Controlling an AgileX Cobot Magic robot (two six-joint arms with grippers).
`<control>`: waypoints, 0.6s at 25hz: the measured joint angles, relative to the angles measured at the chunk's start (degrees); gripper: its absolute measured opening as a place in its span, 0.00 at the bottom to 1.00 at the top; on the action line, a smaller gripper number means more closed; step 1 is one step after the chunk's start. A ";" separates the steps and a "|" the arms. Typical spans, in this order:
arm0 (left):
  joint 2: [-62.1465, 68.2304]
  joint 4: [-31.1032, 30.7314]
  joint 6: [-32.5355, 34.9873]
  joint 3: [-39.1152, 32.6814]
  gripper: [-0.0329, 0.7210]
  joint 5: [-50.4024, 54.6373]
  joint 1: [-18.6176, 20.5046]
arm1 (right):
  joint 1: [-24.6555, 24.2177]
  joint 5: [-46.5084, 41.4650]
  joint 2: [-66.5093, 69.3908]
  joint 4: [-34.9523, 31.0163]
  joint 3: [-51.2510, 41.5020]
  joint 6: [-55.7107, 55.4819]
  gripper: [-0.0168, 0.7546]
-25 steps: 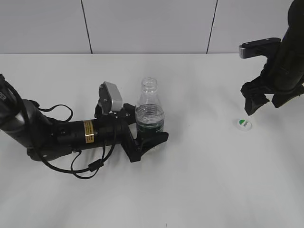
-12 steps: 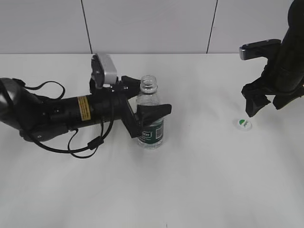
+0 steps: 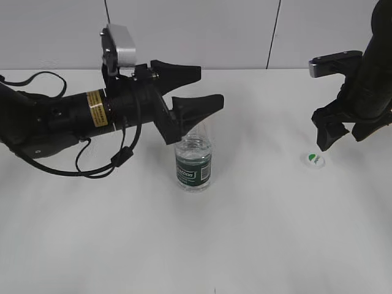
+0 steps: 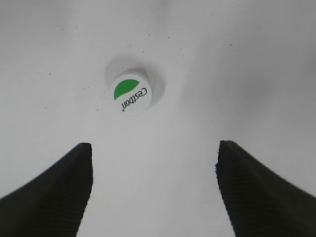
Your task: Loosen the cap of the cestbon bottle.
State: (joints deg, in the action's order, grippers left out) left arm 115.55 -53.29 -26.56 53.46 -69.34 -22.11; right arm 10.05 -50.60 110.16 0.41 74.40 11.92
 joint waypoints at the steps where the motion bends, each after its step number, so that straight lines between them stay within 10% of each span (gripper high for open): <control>1: -0.71 -0.06 -1.49 0.00 0.77 0.00 0.00 | 0.00 0.00 0.00 0.00 0.00 0.00 0.79; 15: -19.87 8.15 -7.40 -0.04 0.77 31.23 0.00 | 0.00 -0.16 0.00 0.00 0.00 0.05 0.79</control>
State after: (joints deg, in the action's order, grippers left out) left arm 95.68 -45.14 -33.96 53.42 -38.11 -22.11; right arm 10.05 -50.76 110.16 0.41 74.40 11.97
